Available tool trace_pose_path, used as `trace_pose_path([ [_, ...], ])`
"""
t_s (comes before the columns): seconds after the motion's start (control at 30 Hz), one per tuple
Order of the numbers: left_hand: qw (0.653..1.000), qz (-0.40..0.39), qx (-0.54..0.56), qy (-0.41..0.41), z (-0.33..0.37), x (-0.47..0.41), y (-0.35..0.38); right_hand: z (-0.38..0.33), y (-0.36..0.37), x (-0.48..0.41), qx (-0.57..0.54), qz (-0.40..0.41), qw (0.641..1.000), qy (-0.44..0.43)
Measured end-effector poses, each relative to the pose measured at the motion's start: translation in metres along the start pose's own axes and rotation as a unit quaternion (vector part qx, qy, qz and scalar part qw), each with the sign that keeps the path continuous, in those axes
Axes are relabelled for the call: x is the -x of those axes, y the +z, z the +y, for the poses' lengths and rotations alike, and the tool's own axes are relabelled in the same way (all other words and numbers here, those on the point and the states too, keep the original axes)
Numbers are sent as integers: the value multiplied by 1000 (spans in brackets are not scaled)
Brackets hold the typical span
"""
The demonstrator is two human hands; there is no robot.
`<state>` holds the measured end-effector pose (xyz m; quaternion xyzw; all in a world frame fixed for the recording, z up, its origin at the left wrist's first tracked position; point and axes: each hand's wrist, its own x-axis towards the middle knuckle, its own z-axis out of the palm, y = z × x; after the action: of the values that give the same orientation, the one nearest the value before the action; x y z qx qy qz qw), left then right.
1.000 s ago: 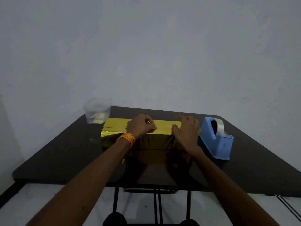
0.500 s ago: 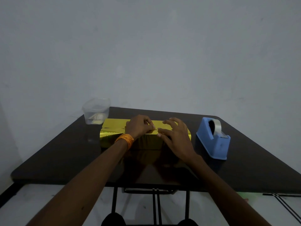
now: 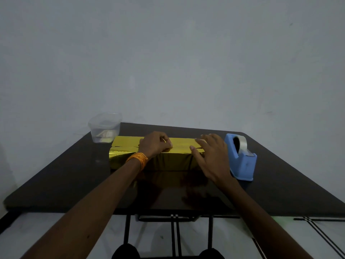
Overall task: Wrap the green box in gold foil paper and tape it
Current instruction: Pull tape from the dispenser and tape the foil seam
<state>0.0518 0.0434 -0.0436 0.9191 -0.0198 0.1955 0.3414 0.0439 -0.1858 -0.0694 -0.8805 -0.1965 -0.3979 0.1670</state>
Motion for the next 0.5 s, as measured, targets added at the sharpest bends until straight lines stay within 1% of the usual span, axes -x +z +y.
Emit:
trace_pose_path([
  [0.07,1000,-8,-9,3,1,-1,0,3,-13,-5,-23,15,1000,13],
  [0.17,998,-19,-49,25,5,-3,-3,12,-35,-9,-42,25,997,55],
  [0.27,992,3,-101,70,19,-3,-1,39,-53,-12,-42,43,992,107],
  [0.3,991,12,-100,91,28,-3,3,51,-59,-12,-37,49,990,130],
  [0.37,989,13,-57,133,49,-1,14,69,-70,-10,-49,53,979,191],
  [0.43,987,-28,25,157,76,4,30,80,-81,-4,-80,49,959,266],
  [0.5,981,-67,77,163,102,7,50,88,-90,4,-119,33,938,323],
])
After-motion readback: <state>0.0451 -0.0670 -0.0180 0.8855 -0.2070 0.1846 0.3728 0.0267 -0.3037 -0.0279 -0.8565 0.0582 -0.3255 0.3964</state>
